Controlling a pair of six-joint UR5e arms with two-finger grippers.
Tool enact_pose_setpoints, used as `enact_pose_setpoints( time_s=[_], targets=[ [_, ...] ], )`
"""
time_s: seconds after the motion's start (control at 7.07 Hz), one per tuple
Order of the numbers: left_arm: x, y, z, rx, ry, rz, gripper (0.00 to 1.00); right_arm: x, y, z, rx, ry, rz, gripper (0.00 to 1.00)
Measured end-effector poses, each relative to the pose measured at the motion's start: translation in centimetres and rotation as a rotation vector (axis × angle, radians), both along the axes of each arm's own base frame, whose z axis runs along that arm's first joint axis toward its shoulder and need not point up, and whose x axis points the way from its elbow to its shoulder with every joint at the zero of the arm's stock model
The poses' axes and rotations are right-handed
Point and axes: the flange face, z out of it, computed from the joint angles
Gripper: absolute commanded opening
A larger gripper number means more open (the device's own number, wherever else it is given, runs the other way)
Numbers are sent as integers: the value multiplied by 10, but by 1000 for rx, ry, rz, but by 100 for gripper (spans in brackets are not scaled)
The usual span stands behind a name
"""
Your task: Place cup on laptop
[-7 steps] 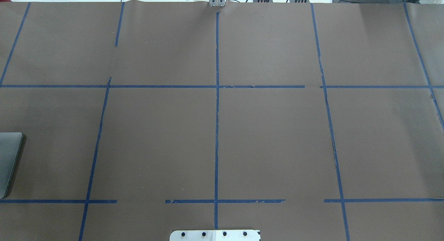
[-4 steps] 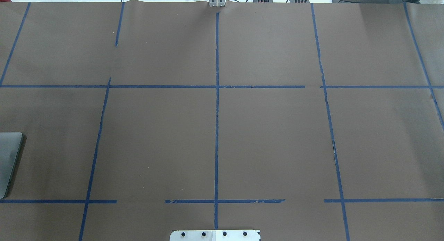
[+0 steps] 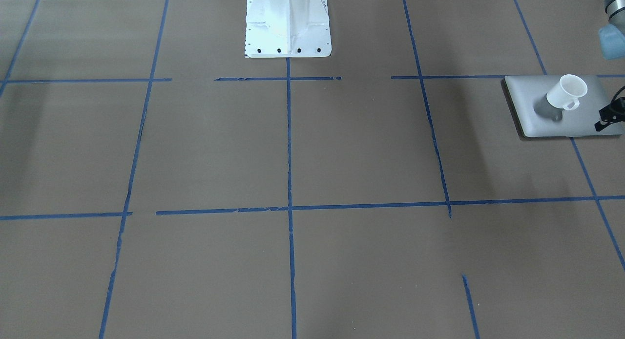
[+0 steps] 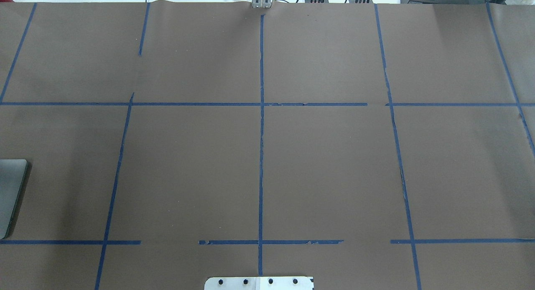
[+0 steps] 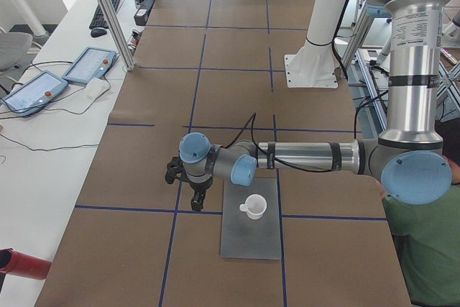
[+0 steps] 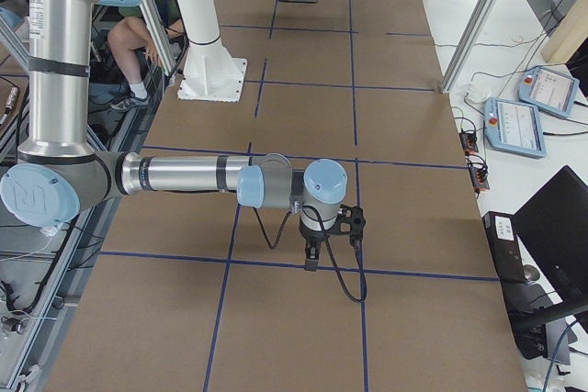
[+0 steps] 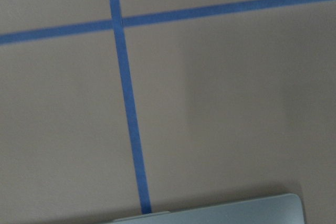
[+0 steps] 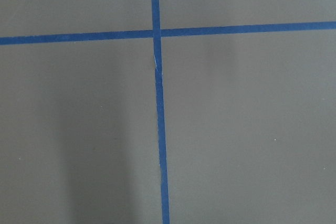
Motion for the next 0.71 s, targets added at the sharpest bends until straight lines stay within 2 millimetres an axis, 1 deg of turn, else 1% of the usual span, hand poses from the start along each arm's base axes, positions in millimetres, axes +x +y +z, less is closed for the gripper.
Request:
enact_pose_setpoints(
  time_s=[0.14, 0.28, 0.42, 0.57, 0.71],
  targets=[
    [-35, -10, -14, -11, -10, 6, 100, 0, 0, 0, 0, 0, 0, 100],
    [-67, -4, -15, -25, -8, -10, 100, 0, 0, 0, 0, 0, 0, 100],
    [-84, 10, -9, -46, 7, -29, 100, 0, 0, 0, 0, 0, 0, 100],
    [-90, 18, -5, -57, 29, -40, 100, 0, 0, 0, 0, 0, 0, 100],
    [-92, 22, -3, -63, 39, -46, 100, 0, 0, 0, 0, 0, 0, 100]
  ],
)
